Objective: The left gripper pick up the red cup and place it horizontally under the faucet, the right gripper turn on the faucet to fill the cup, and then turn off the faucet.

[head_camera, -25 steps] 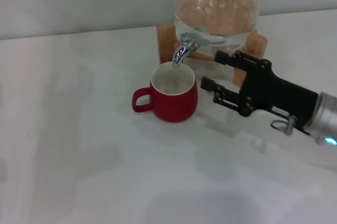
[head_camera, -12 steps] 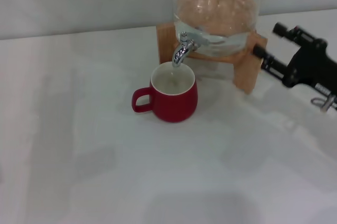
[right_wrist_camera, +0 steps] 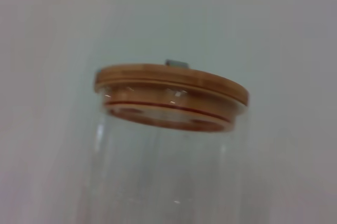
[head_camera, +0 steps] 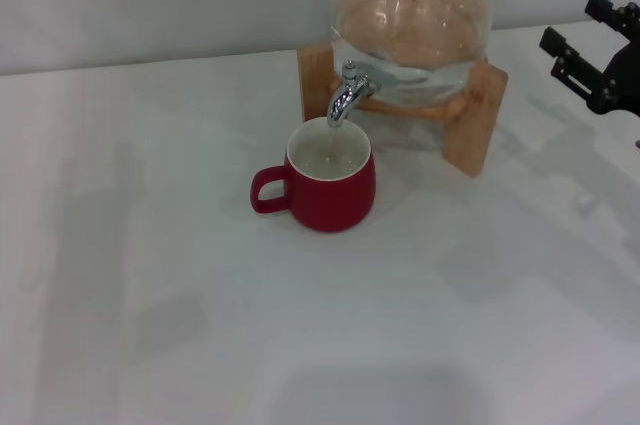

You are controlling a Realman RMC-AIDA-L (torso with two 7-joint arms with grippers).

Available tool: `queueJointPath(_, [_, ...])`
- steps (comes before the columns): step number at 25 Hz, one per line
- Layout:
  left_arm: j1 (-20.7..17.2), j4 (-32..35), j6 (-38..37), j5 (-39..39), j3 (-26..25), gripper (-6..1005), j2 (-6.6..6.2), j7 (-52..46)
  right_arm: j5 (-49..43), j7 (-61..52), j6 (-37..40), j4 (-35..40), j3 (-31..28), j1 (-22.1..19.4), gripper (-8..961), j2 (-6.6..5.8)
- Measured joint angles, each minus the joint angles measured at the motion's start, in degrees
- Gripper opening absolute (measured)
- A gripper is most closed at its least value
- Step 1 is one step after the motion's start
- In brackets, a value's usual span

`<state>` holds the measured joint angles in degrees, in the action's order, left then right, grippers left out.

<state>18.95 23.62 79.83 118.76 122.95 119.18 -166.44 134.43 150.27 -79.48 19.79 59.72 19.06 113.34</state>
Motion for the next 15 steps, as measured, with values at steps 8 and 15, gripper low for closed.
queueJointPath(8, [-0.1,-0.5,-0.5,-1.6,0.0,699,0.09,-1.4,0.3,4.8,7.5,-1.3,-9.5,2.2,677,1.80])
queueJointPath(15, [-0.2,-0.9,-0.9,-1.6,0.0,699,0.09,-3.2,3.6,9.0,10.2,-5.0,-16.1,5.1,676,2.07])
